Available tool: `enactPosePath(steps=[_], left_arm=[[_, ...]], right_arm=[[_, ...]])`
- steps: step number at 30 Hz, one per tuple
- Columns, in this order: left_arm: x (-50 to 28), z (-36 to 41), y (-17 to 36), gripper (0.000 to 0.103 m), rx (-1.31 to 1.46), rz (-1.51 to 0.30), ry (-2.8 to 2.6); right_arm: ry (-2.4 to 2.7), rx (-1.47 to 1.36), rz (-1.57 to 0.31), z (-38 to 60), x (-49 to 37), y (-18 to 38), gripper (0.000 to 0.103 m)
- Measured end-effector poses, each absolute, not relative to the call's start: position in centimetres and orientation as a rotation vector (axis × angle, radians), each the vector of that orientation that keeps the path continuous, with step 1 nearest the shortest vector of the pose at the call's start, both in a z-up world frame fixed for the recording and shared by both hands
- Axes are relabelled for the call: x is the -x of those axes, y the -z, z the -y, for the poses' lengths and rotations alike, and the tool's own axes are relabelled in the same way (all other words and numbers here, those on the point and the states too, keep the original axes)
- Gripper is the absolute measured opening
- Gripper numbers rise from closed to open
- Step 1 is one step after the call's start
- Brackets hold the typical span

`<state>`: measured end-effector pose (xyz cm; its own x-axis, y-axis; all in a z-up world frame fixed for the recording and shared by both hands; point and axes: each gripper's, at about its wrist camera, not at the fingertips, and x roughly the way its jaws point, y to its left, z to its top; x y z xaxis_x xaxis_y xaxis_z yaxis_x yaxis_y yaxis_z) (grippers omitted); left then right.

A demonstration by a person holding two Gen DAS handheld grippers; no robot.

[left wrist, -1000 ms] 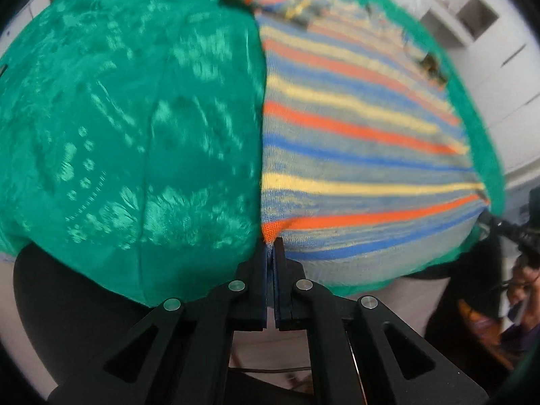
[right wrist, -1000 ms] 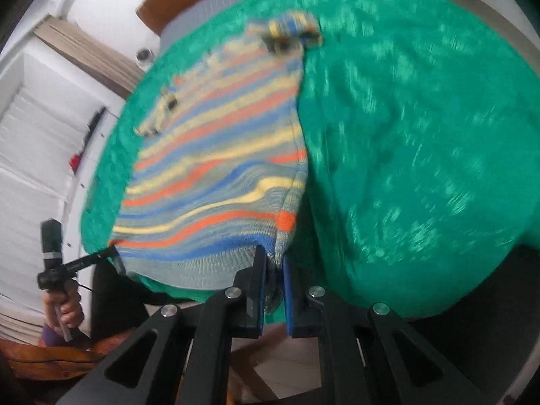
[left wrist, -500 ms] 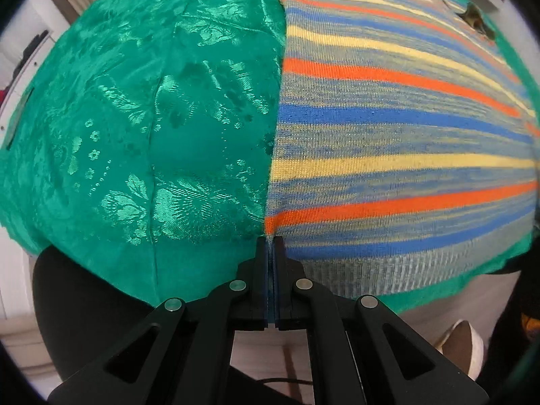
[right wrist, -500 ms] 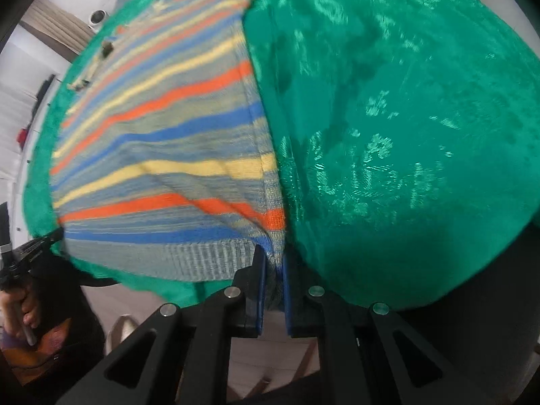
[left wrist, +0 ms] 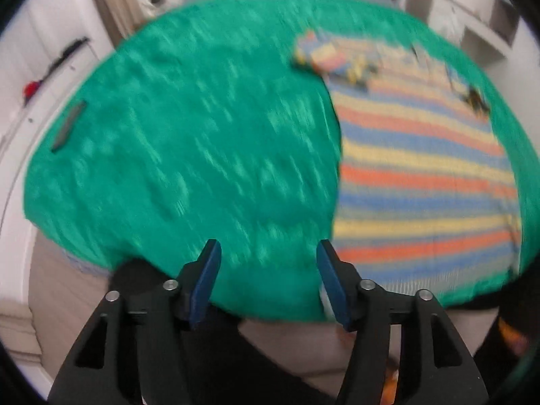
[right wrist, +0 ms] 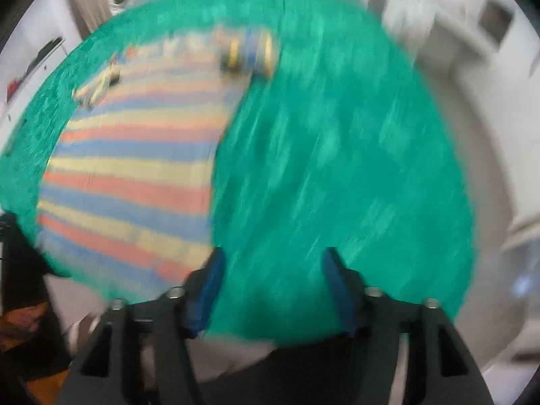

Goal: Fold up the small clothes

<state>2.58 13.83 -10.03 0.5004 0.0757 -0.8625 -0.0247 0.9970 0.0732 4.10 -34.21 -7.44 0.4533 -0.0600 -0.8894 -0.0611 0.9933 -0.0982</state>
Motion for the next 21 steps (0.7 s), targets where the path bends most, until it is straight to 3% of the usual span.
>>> enactPosePath(steps=[4, 11, 12, 13, 21], left_arm=[[-5.0, -13.0, 10.4, 0.062, 0.020, -1.009, -0.075], [-4.2, -11.6, 10.8, 0.062, 0.091, -1.041, -0.075], [-4.1, -11.8, 11.4, 0.062, 0.085, -1.058, -0.087], [-3.7, -12.0, 11.7, 0.062, 0.082, -1.069, -0.095], [-3.3, -14.1, 15.3, 0.062, 0.109, -1.167, -0.147]], right_arm=[[-0.197, 0.291, -0.984, 30.2, -13.2, 6.5, 0.080], [-0.241, 0.569, -0.997, 23.3, -25.6, 14.1, 0.076], [-0.225, 0.574, -1.035, 23.5, -26.8, 15.2, 0.054], [-0.217, 0.537, -1.087, 24.3, -27.9, 15.9, 0.011], [-0.048, -0.185, -0.993, 42.9, -24.7, 9.7, 0.010]])
